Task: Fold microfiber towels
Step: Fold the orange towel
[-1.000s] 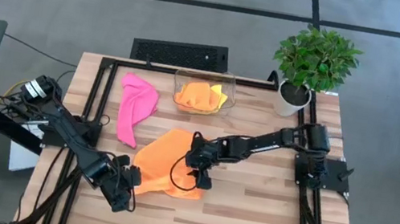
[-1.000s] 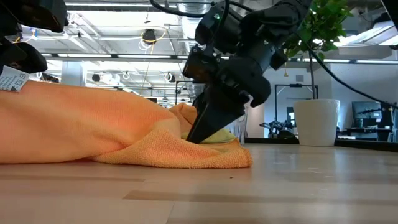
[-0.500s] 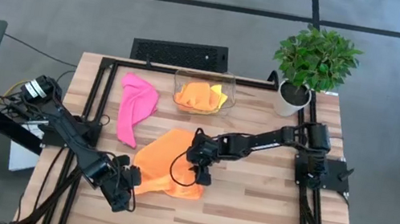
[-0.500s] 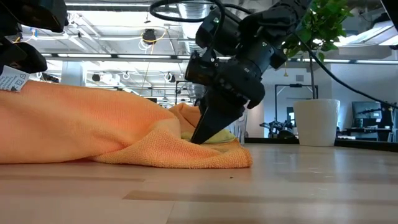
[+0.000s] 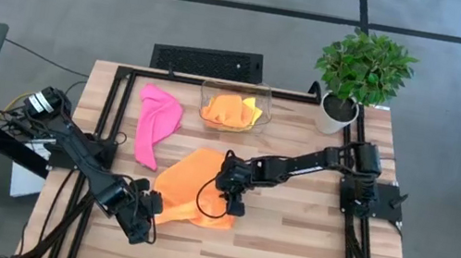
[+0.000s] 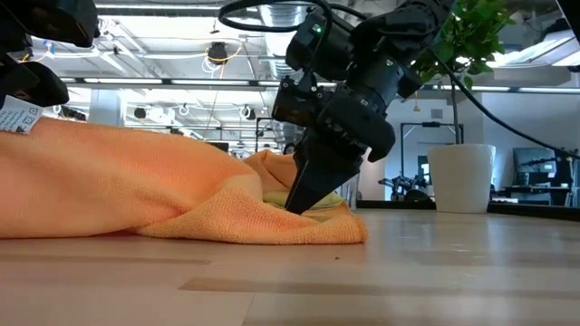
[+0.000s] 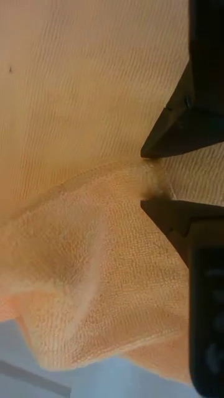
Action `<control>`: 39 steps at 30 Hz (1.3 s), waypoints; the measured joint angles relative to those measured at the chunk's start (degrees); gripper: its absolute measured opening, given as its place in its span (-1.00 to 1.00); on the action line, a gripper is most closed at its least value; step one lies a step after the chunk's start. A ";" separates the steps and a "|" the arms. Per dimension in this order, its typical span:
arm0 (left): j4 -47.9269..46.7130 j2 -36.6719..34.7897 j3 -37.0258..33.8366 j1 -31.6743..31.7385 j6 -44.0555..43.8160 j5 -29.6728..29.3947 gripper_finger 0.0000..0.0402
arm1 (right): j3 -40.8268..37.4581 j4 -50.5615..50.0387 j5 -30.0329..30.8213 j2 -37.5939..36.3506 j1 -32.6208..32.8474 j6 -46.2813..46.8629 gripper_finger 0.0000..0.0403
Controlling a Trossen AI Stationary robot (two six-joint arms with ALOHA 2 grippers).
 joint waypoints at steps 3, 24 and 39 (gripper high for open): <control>0.00 0.00 0.00 0.00 0.00 0.00 -1.00 | 0.00 0.02 0.05 0.00 -0.03 -0.02 -0.40; -5.71 0.04 3.35 -0.02 -0.18 -7.09 -1.00 | 5.28 -10.30 2.40 -5.54 5.89 0.01 -0.93; -34.36 0.00 23.83 5.63 3.93 -35.01 -1.00 | 6.84 -32.14 43.45 -27.68 10.88 14.35 -0.98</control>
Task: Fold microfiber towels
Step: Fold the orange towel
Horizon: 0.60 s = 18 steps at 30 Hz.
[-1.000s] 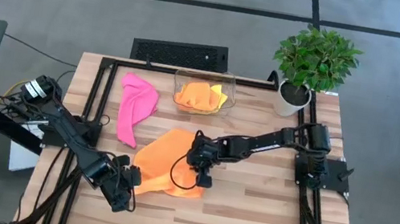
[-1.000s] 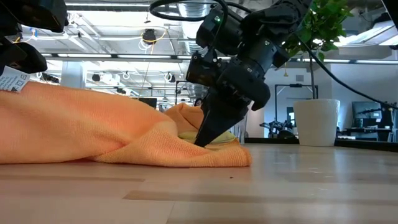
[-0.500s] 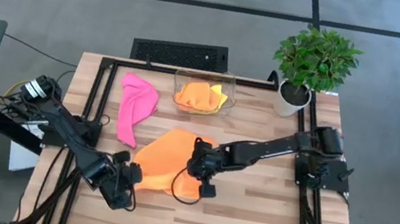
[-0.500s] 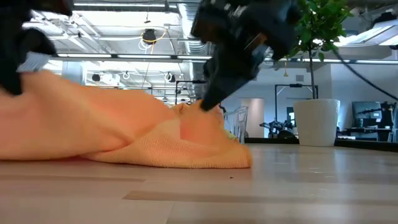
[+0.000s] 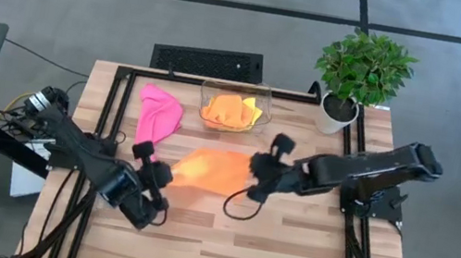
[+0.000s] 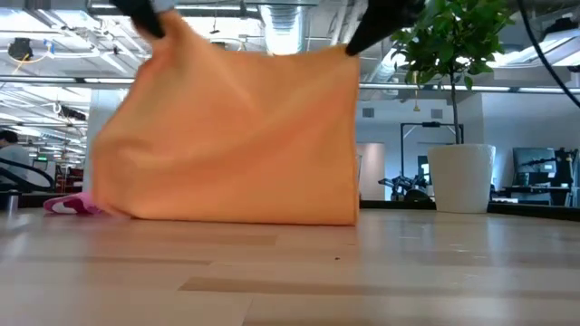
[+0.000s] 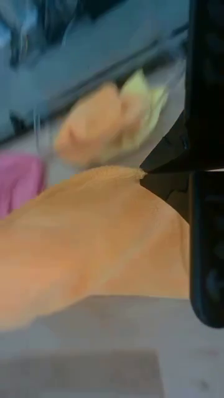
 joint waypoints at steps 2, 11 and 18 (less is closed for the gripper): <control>-1.64 0.00 2.42 1.70 2.26 -3.36 -1.00 | 0.00 -1.77 3.09 -2.18 -0.04 1.17 -0.97; -3.62 -0.01 10.85 13.15 18.73 -14.66 -1.00 | -0.07 -4.36 15.82 -9.81 -3.30 0.38 -0.98; -3.34 0.00 16.21 16.84 27.76 -18.59 -1.00 | -0.07 -5.24 17.05 -14.63 -2.58 -2.21 -0.98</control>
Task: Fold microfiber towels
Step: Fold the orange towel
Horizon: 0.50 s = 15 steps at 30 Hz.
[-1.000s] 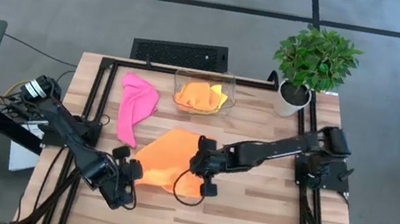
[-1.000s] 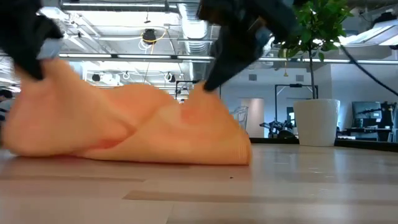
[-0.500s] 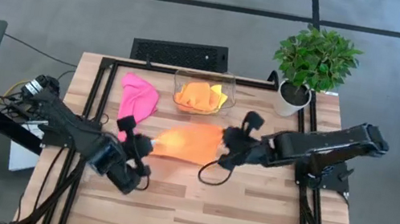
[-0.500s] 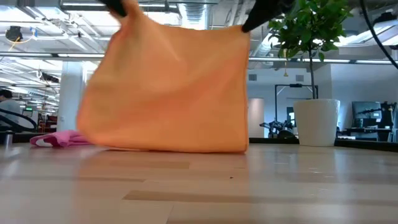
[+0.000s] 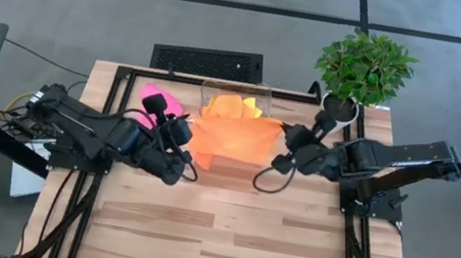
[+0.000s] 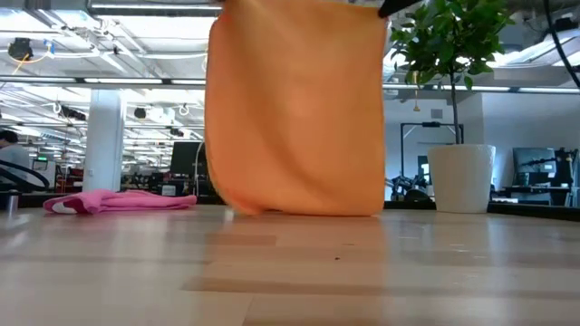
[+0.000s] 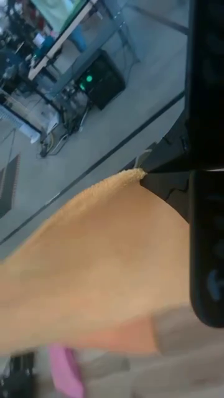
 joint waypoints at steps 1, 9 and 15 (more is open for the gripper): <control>0.10 0.00 0.71 -0.32 0.72 -0.43 -1.00 | 0.00 -0.62 0.09 -0.44 0.72 -0.04 -0.98; -0.23 -0.04 1.25 -2.53 3.04 3.75 -1.00 | 0.00 -4.78 2.31 -1.78 7.15 4.03 -0.98; 0.21 0.00 -2.52 -5.81 -1.64 17.27 -1.00 | -0.09 -13.28 -4.75 1.19 12.27 15.03 -0.98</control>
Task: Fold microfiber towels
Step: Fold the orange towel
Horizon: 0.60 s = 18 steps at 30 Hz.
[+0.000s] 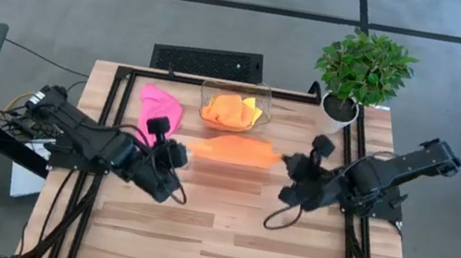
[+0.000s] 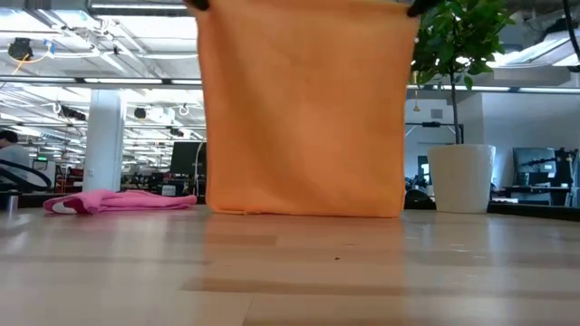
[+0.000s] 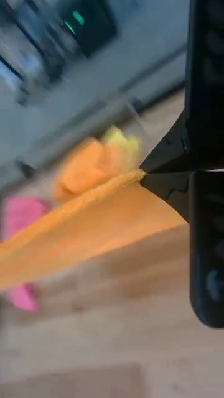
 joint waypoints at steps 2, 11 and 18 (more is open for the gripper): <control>1.21 0.00 -1.63 -1.68 -2.27 3.25 -1.00 | 0.08 -2.14 -2.36 1.83 1.68 4.94 -0.97; 12.79 3.85 -9.52 -7.91 -11.86 19.47 -1.00 | 0.09 -5.09 -15.31 12.08 8.08 19.41 -0.96; 25.42 9.91 -14.93 -10.14 -12.78 28.85 -1.00 | 0.10 -3.18 -21.92 22.61 9.55 26.24 -0.96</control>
